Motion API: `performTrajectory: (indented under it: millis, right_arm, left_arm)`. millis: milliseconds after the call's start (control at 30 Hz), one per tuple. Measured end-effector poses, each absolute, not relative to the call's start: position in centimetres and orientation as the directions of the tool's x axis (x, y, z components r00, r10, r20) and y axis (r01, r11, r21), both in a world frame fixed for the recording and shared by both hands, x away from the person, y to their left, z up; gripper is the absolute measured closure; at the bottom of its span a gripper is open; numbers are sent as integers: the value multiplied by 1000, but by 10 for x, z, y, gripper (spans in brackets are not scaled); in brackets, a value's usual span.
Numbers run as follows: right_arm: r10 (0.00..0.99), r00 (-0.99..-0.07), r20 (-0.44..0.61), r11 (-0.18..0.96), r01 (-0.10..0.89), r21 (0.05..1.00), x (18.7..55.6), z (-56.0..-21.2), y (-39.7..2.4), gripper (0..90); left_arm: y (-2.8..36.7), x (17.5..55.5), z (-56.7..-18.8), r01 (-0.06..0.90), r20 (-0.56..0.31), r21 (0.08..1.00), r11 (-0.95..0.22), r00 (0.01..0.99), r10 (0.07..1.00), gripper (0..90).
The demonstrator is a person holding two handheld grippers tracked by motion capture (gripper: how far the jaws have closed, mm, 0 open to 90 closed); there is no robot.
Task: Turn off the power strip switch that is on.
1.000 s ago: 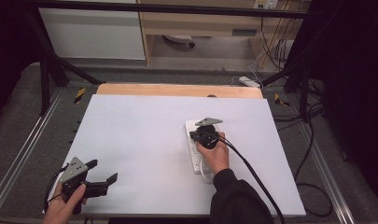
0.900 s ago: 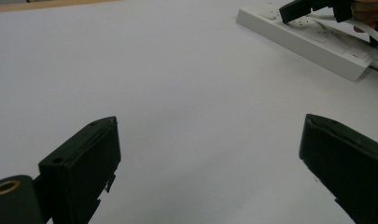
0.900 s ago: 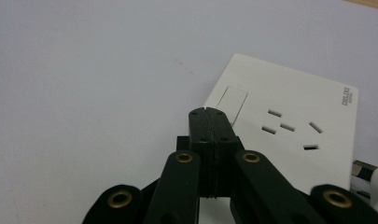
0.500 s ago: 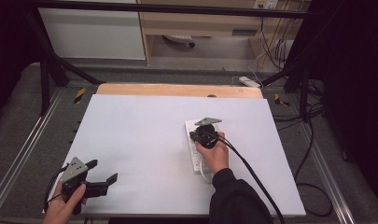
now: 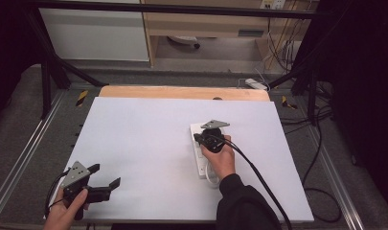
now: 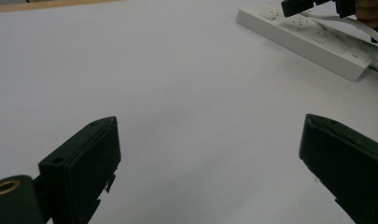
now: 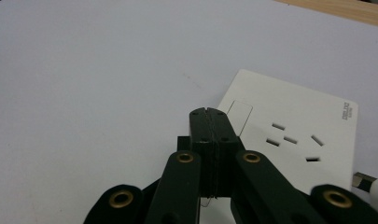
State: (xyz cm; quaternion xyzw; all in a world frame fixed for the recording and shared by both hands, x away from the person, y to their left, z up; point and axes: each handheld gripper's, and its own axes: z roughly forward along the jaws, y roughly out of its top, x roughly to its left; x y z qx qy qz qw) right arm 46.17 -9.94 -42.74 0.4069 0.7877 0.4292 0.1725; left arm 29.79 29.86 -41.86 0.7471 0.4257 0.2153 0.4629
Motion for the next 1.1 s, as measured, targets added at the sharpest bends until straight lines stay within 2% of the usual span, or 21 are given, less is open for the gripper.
performTrajectory:
  millis: [467, 600, 767, 1033, 1100]
  right_arm:
    - [794, -603, 85, 265, 469, 842, 458, -412, -107, 900]
    - [795, -600, 91, 250, 461, 851, 457, -407, -110, 872]
    - [795, -597, 109, 221, 453, 864, 454, -399, -114, 747]
    - [804, -579, 136, 194, 471, 860, 453, -389, -122, 373]
    - [816, -564, 125, 200, 478, 855, 453, -387, -124, 302]
  left_arm:
    - [299, 298, -418, 438, -77, 876, -203, 543, 836, 53]
    - [298, 298, -419, 439, -74, 874, -208, 544, 836, 53]
    - [298, 298, -419, 442, -73, 873, -209, 540, 838, 53]
    - [298, 298, -419, 442, -74, 872, -208, 540, 838, 53]
    - [298, 298, -419, 442, -74, 873, -208, 540, 838, 53]
